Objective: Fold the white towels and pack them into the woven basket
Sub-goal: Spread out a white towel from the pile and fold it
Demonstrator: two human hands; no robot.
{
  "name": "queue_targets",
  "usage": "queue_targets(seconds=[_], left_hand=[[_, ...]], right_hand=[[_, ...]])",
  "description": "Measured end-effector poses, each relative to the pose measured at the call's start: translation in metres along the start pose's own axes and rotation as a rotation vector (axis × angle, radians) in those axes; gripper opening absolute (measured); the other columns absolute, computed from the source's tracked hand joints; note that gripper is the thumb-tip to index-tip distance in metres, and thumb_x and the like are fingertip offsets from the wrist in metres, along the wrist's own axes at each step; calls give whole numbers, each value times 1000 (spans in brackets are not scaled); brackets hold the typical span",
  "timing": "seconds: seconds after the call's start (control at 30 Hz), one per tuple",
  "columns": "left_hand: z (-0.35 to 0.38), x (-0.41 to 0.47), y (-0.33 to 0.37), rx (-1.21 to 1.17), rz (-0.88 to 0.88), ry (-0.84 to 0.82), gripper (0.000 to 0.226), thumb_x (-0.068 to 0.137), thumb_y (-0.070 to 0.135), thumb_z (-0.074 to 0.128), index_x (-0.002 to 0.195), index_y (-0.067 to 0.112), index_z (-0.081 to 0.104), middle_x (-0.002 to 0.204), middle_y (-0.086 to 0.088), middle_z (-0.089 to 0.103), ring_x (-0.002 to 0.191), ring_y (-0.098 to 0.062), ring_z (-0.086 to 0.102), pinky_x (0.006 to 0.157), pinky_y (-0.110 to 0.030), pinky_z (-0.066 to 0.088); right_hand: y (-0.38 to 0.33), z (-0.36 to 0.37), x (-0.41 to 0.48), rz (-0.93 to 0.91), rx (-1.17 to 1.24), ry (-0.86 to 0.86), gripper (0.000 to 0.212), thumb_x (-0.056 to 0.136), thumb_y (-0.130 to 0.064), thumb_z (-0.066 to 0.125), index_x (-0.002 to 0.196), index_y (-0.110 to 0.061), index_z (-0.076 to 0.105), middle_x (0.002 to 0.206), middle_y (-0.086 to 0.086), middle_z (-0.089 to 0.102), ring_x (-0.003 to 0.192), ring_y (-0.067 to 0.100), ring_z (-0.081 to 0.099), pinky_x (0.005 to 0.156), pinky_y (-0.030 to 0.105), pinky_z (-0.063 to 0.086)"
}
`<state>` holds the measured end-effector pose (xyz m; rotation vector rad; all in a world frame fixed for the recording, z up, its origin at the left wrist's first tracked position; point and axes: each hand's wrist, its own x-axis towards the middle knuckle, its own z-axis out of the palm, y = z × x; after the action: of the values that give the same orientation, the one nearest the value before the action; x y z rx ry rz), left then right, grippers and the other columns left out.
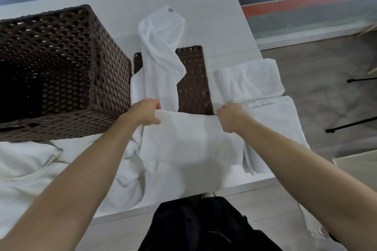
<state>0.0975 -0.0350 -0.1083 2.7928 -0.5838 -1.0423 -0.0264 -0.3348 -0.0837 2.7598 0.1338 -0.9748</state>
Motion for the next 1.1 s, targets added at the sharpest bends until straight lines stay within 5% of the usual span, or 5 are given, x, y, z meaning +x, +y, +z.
queue_targets(seconds=[0.33,0.53,0.73,0.9,1.1], left_hand=[[2,-6,-2,63,-41,-198,40,69,29,93,104,22,73,105,-1,74,94,-23,70,84,-41,62],[-26,-50,-4,-91,-31,-148,32,74,10,84,101,23,73,101,0,71,96,-25,67,84,-41,62],[-56,-128,-5,-203,19,59,32,76,8,85,81,31,63,92,6,68,86,-17,64,68,-34,52],[6,-185,5,6,187,540,41,72,0,75,101,29,69,92,9,58,86,-18,58,72,-35,49],[183,-212,2,136,175,277,59,63,15,90,117,22,69,110,2,58,98,-23,58,85,-37,49]], right_hand=[[-11,16,15,68,370,-256,74,72,-39,93,131,-13,57,109,2,62,106,27,67,91,40,61],[9,-18,-20,-49,507,-228,49,77,-34,90,119,-21,68,120,-4,64,111,22,61,89,34,53],[26,-56,-75,-93,519,165,24,80,-25,80,77,-32,57,79,-9,59,73,12,56,59,30,42],[1,20,-109,-178,395,693,23,77,-12,74,96,-16,62,91,1,58,81,27,58,65,40,49],[-36,155,-126,-221,162,200,70,79,-52,76,137,-19,56,132,5,53,129,28,51,108,44,47]])
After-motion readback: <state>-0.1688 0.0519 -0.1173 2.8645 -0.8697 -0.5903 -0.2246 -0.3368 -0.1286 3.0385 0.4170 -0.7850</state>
